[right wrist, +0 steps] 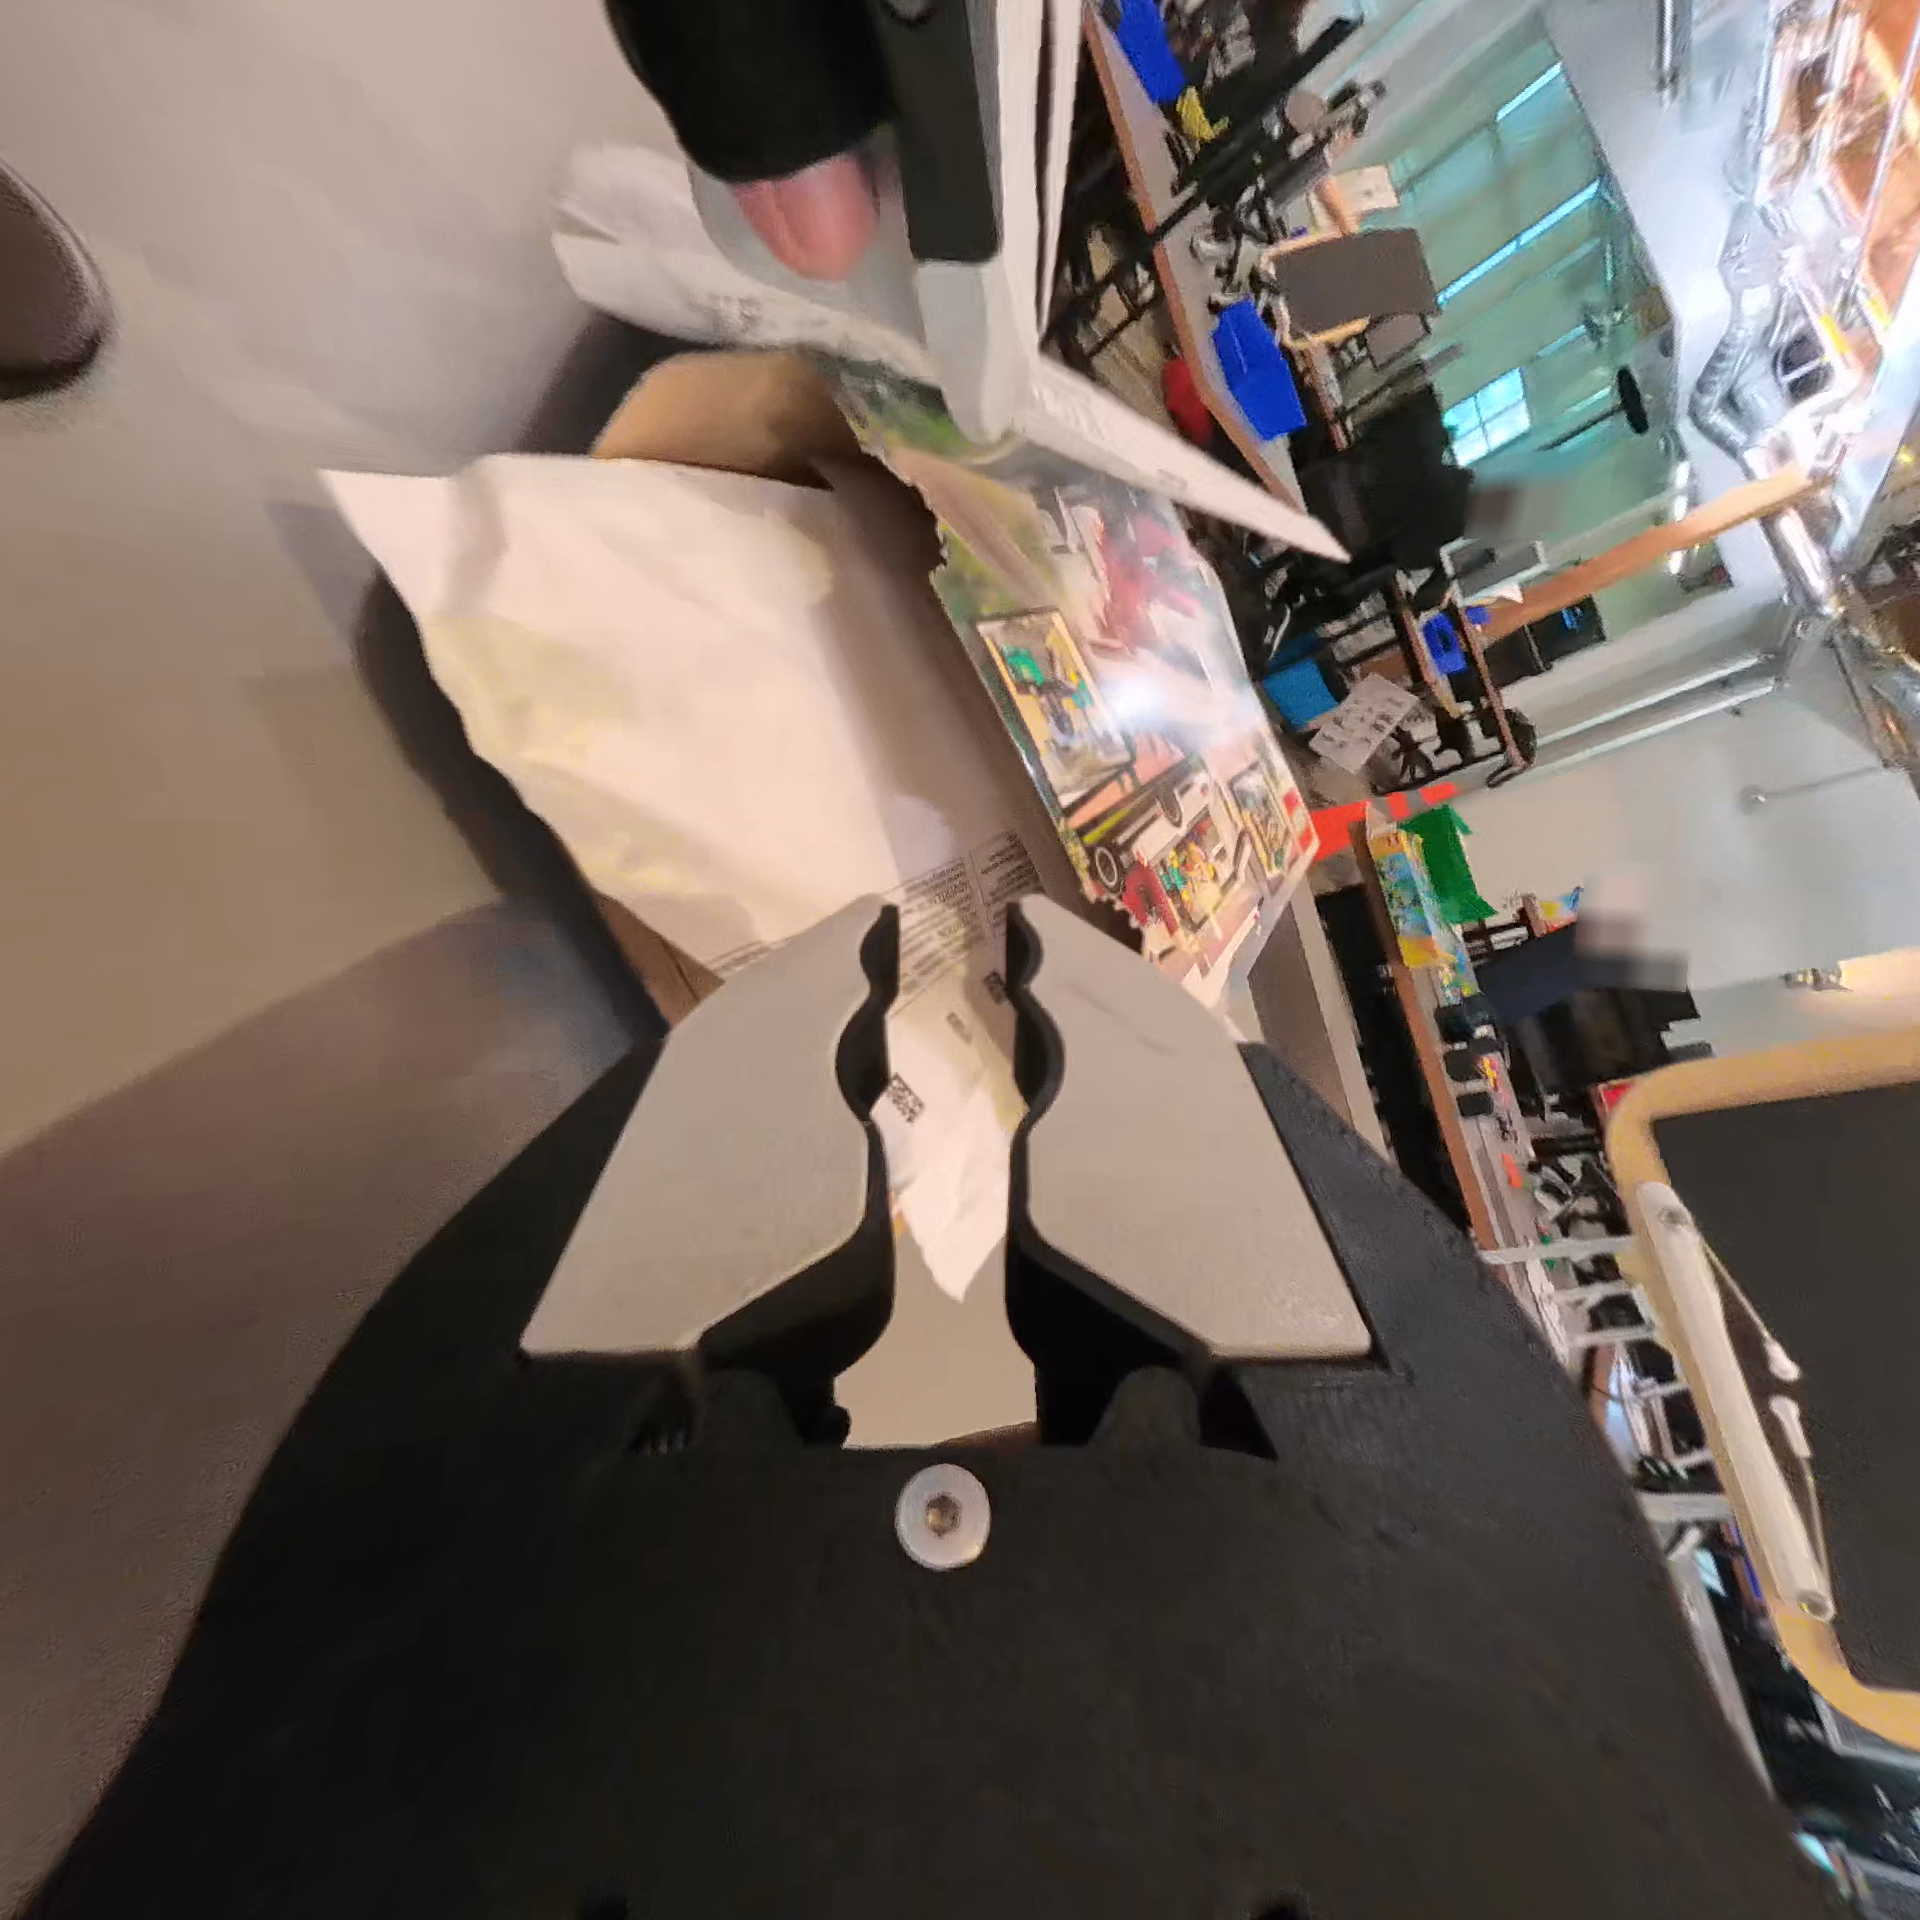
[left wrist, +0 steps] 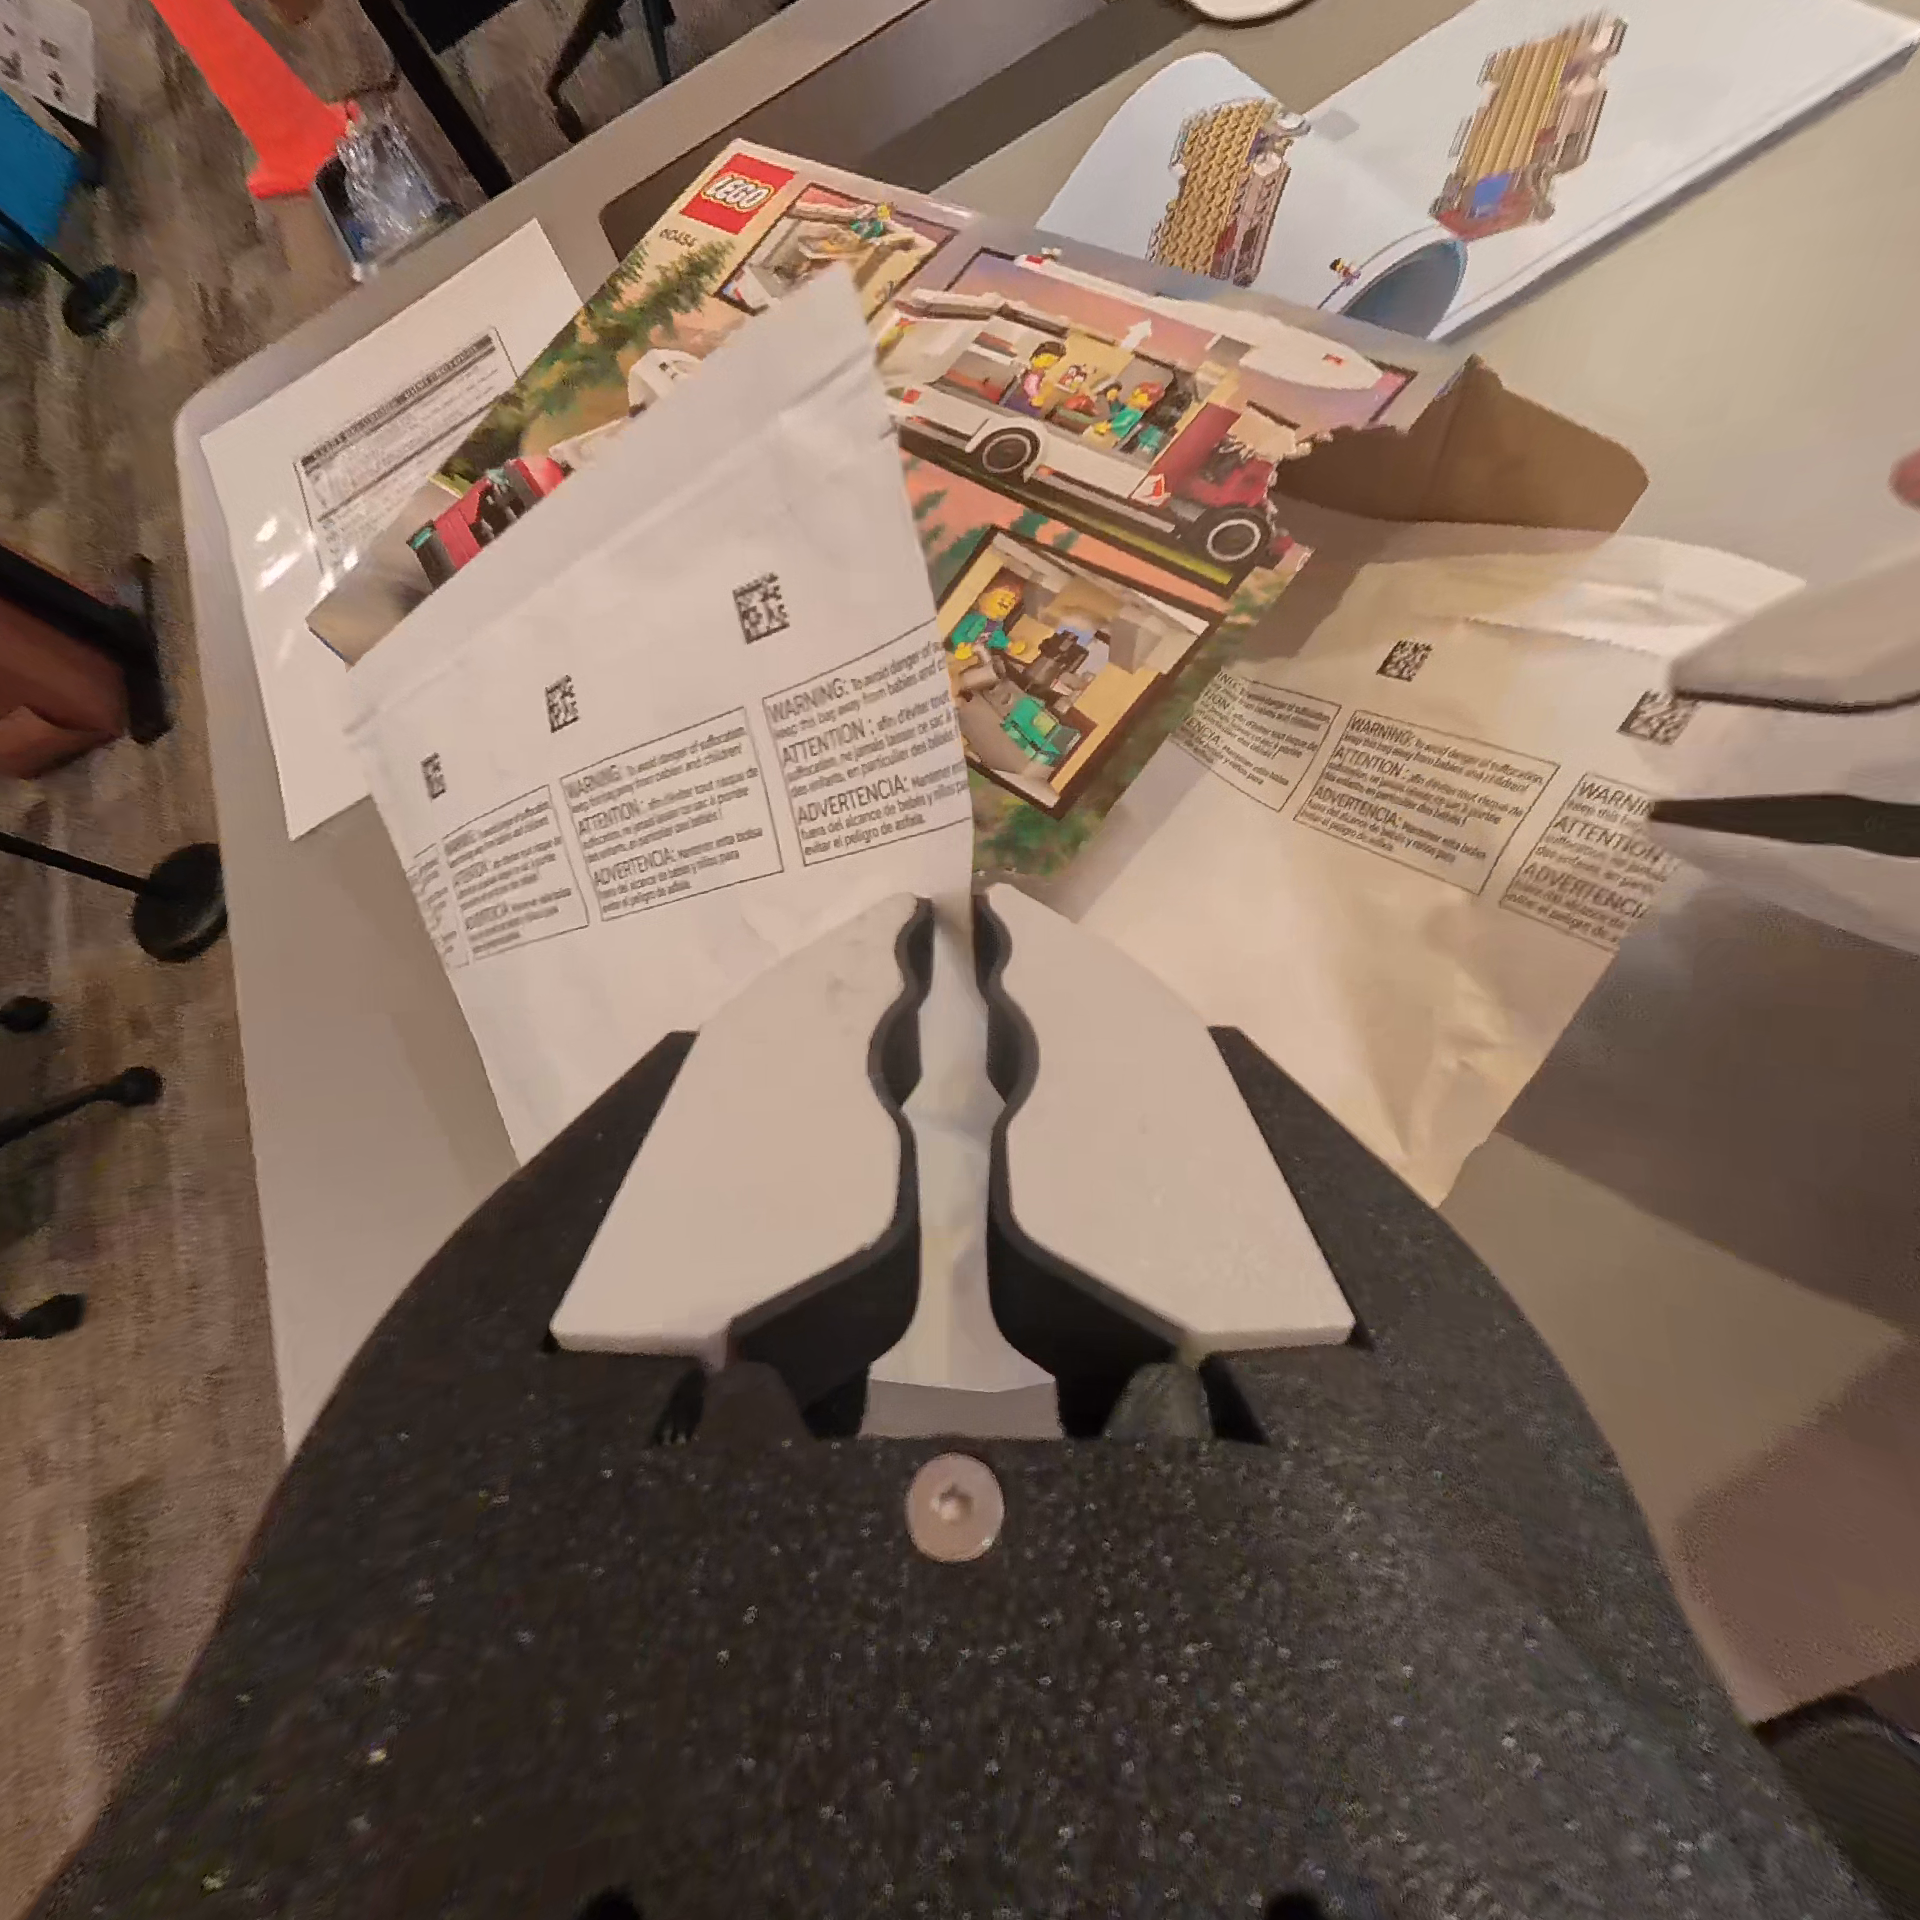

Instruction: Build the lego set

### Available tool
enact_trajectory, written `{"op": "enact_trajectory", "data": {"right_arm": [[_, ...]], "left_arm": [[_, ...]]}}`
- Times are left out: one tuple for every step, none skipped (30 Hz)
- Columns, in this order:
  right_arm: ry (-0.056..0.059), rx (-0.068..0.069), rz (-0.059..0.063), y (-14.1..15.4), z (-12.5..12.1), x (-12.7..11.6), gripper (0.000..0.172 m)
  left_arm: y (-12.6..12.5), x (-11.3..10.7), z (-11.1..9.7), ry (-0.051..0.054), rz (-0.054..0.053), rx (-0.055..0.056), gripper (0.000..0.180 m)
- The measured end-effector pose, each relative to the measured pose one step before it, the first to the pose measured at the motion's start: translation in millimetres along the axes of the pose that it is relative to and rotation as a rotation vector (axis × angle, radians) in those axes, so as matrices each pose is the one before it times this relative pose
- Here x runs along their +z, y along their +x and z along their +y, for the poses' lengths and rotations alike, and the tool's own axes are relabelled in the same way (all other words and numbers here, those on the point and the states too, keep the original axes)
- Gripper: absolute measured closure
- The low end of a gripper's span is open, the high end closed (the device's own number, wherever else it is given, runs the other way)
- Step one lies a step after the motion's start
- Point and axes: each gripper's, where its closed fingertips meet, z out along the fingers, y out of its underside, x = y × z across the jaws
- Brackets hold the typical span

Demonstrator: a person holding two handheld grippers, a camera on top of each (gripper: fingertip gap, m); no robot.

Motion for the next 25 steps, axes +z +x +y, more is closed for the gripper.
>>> {"op": "enact_trajectory", "data": {"right_arm": [[-0.0184,0.0033,-0.011,-1.97,4.24,5.97,0.151],[-0.0124,0.0073,-0.0131,-2.48,4.08,5.04,0.15],[-0.0076,0.0087,-0.0119,-2.43,3.6,3.69,0.149],[-0.0034,0.0067,-0.0092,-2.18,2.97,2.14,0.149],[-0.0007,0.0019,-0.0042,-1.73,2.35,0.82,0.149],[0.0003,-0.0021,0.0013,-1.06,1.77,-0.21,0.149],[0.0007,-0.0031,0.0024,-0.6,1.36,-0.92,0.15],[0.0014,-0.0021,0.0013,-0.72,1.06,-1.4,0.15],[0.0027,-0.0006,0.0006,-0.66,0.9,-1.57,0.151],[0.0009,0.0004,-0.0008,-0.88,1.25,-1.59,0.151],[-0.0019,0.0004,-0.0016,-1.03,1.72,-1.54,0.151],[-0.002,-0.0007,-0.0018,-1.24,1.73,-1.74,0.151],[-0.0016,-0.0026,-0.0012,-1.13,1.78,-1.98,0.151],[-0.0009,-0.0042,-0.0004,-1.21,1.64,-2.34,0.152],[0.0012,-0.0036,0.0008,-0.88,1.56,-2.31,0.152],[0.0028,-0.002,0.0024,-0.53,1.22,-2.1,0.152],[0.0032,-0.001,0.0034,-0.21,1.03,-1.45,0.153],[0.0031,0.0011,0.005,0.07,0.88,-0.67,0.153],[0.0011,0.0021,0.005,-0.06,0.75,0.32,0.153],[-0.0014,0.002,0.0039,-0.48,0.82,1.18,0.153],[-0.0014,0.0,0.0021,-1.18,0.55,1.47,0.153],[-0.0012,-0.0038,0.0005,-1.82,0.58,1.4,0.153],[-0.0016,-0.0068,0.0002,-2.25,0.76,1.35,0.153],[-0.0007,-0.0075,0.0004,-2.23,0.72,1.22,0.153],[0.0015,-0.0068,-0.0001,-2.26,0.44,1.23,0.153]], "left_arm": [[0.25,1.08,1.06,-0.0032,-0.0187,0.0231,0.171],[-0.88,0.84,1.16,-0.0063,-0.0227,0.0215,0.167],[-1.46,0.6,1.02,-0.0061,-0.023,0.0177,0.162],[-1.46,0.4,1.02,-0.0054,-0.0162,0.0106,0.158],[-1.4,0.36,0.65,-0.0025,-0.0102,0.0024,0.156],[-1.86,-0.05,-0.02,0.0032,-0.0075,-0.004,0.154],[-1.59,-0.31,-0.4,0.0064,-0.0023,-0.0072,0.151],[-1.58,-0.39,-0.35,0.0064,0.0006,-0.0104,0.149],[-1.17,-0.06,0.37,0.0033,0.0051,-0.0119,0.149],[-1.27,0.11,0.71,0.0011,0.0035,-0.0116,0.147],[-1.77,-0.58,0.01,0.0051,-0.0057,-0.0084,0.146],[0.07,-1.9,-1.65,0.0138,-0.0062,0.0009,0.146],[3.51,-3.85,-4.03,0.0239,-0.0042,0.0164,0.147],[9.16,-5.01,-5.89,0.0328,0.0063,0.0374,0.149],[14.73,-4.63,-6.66,0.036,0.0211,0.0551,0.153],[18.22,-2.2,-5.01,0.0254,0.0338,0.0635,0.159],[16.38,1.9,-2.08,0.0025,0.0232,0.0552,0.164],[10.94,6.09,1.48,-0.0237,-0.0004,0.0409,0.165],[4.37,8.82,3.74,-0.0396,-0.0285,0.0315,0.165],[2.16,10.32,4.16,-0.0418,-0.0302,0.0322,0.165],[1.31,10.22,3.16,-0.0369,-0.0251,0.0268,0.165],[1.98,8.96,1.49,-0.0314,-0.0117,0.016,0.164],[1.68,7.22,-0.76,-0.0223,-0.0078,0.0121,0.164],[-0.62,6.05,-2.28,-0.0133,-0.02,0.0124,0.164],[-1.49,5.37,-2.57,-0.0106,-0.0233,0.0141,0.164]]}}
